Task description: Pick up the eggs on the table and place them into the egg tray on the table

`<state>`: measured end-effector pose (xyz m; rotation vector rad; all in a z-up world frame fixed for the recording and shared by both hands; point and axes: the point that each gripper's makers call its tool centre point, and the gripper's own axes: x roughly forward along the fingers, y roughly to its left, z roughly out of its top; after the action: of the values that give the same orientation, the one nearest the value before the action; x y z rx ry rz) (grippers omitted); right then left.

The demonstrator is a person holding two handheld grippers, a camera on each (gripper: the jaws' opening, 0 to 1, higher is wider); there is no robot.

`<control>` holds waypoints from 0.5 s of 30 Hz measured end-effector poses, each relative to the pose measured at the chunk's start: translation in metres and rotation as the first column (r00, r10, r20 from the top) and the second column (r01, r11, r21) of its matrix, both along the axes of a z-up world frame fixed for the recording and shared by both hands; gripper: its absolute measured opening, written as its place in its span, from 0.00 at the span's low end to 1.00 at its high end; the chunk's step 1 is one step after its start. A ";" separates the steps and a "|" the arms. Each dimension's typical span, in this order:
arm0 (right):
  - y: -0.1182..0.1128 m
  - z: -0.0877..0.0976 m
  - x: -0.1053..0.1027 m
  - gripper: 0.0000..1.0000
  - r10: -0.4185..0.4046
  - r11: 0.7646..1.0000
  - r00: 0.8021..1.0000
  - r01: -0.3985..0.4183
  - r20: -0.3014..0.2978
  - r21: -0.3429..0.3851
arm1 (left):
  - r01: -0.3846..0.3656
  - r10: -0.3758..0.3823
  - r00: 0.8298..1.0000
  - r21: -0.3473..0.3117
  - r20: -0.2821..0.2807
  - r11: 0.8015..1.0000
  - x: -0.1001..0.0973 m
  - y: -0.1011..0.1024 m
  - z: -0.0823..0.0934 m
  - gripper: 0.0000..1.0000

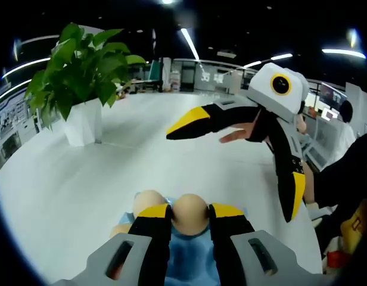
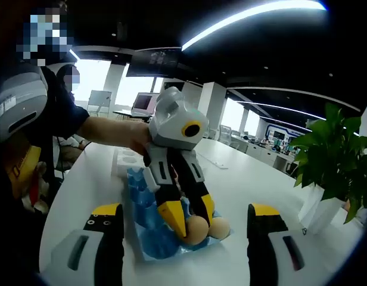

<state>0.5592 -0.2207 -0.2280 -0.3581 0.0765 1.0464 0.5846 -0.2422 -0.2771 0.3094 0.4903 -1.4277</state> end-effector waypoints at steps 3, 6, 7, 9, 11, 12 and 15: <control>0.000 0.000 0.000 0.89 0.001 1.000 1.000 -0.001 0.000 -0.002 | 0.001 -0.001 1.000 0.008 0.006 1.000 -0.001 0.001 -0.002 0.25; 0.000 -0.001 0.001 0.89 -0.002 1.000 1.000 0.002 -0.001 -0.004 | 0.001 -0.001 1.000 0.009 0.003 1.000 -0.003 0.001 -0.002 0.25; 0.000 -0.001 0.001 0.89 -0.002 1.000 1.000 0.002 -0.001 -0.004 | 0.001 -0.001 1.000 0.009 0.003 1.000 -0.003 0.001 -0.002 0.25; 0.000 -0.001 0.001 0.89 -0.002 1.000 1.000 0.002 -0.001 -0.004 | 0.001 -0.001 1.000 0.009 0.003 1.000 -0.002 0.001 -0.002 0.25; 0.000 -0.001 0.001 0.89 -0.003 1.000 1.000 0.003 -0.001 -0.006 | 0.000 0.000 1.000 0.011 0.002 1.000 0.001 0.002 -0.003 0.25; 0.000 -0.001 0.001 0.89 -0.003 1.000 1.000 0.003 0.000 -0.007 | -0.001 0.001 1.000 0.013 0.001 1.000 0.004 0.004 -0.003 0.25; 0.000 -0.001 0.001 0.89 -0.003 1.000 1.000 0.003 0.000 -0.006 | -0.002 0.002 1.000 0.015 -0.002 1.000 0.006 0.004 -0.004 0.25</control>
<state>0.5600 -0.2207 -0.2289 -0.3639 0.0798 1.0437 0.5901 -0.2378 -0.2810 0.3191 0.5029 -1.4229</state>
